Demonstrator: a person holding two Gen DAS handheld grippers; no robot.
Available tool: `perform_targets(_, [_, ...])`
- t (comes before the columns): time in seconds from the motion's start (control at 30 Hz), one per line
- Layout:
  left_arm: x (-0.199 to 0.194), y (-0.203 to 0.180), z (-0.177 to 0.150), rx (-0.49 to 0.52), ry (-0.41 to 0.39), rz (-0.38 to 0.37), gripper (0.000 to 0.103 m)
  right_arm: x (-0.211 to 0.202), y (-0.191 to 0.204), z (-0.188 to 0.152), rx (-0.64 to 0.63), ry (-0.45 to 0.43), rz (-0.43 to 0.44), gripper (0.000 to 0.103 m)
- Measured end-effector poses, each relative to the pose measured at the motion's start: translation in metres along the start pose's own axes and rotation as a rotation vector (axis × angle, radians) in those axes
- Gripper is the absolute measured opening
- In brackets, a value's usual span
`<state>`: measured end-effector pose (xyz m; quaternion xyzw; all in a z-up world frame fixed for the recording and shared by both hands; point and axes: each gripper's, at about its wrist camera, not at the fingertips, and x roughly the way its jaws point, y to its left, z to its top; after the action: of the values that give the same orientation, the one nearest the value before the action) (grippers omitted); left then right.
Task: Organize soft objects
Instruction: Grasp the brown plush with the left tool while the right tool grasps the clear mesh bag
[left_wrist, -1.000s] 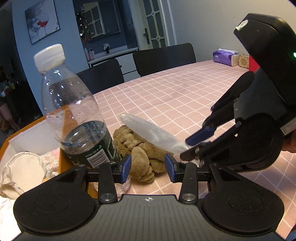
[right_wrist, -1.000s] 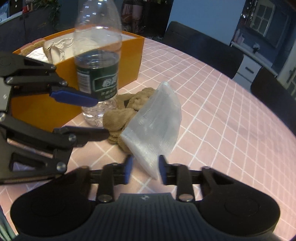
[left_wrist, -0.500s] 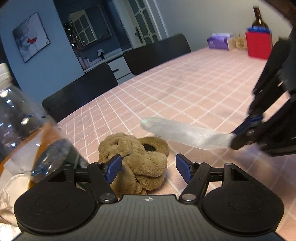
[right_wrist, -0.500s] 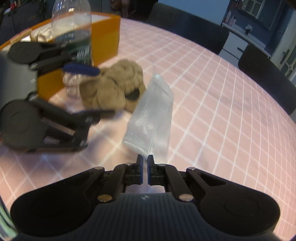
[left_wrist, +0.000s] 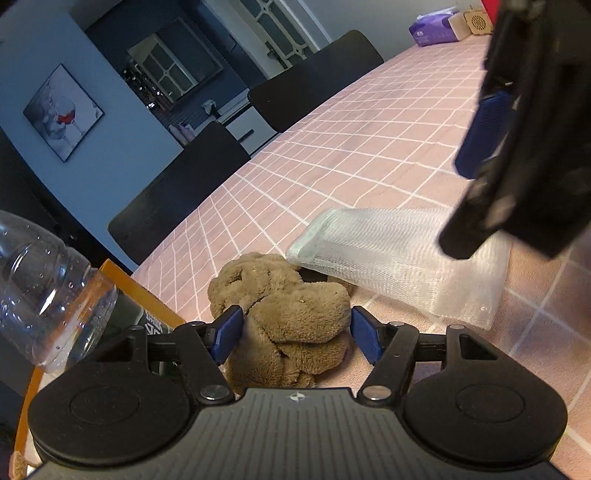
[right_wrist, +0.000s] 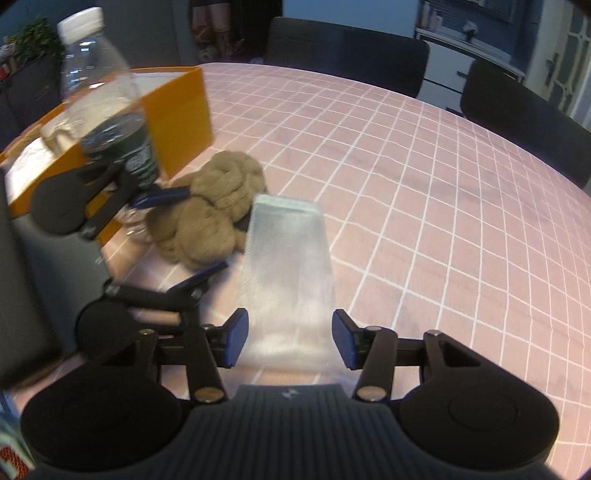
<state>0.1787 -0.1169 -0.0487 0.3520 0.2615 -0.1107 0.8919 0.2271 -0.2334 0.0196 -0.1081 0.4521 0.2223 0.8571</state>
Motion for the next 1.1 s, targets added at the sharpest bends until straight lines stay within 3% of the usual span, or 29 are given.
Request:
perform_targets(0.07, [0.001,-0.002,0.0,0.023,0.0,0.008,0.073,0.011,-0.001,0.005,0.017,0.008,0.0,0.076])
perform_targets(0.23, [0.001,-0.007,-0.003,0.061,-0.015,0.035,0.063,0.041,-0.01,0.017,0.095,0.036,0.017,0.078])
perform_targets(0.5, [-0.003,-0.005,-0.007,0.046,-0.053,0.036,0.04,0.057,-0.006,0.02,0.102,0.061,0.004,0.049])
perform_targets(0.67, [-0.01,-0.002,-0.008,0.016,-0.085,0.03,0.031,0.053,-0.006,0.017,0.07,0.038,-0.042,0.001])
perform_targets(0.87, [-0.032,0.005,-0.008,-0.071,-0.151,0.0,0.028,0.045,-0.012,0.013,0.095,0.059,-0.044,0.0])
perform_targets(1.1, [-0.07,0.022,-0.006,-0.187,-0.214,-0.091,0.028,0.007,-0.012,0.006,0.119,0.03,-0.072,0.0])
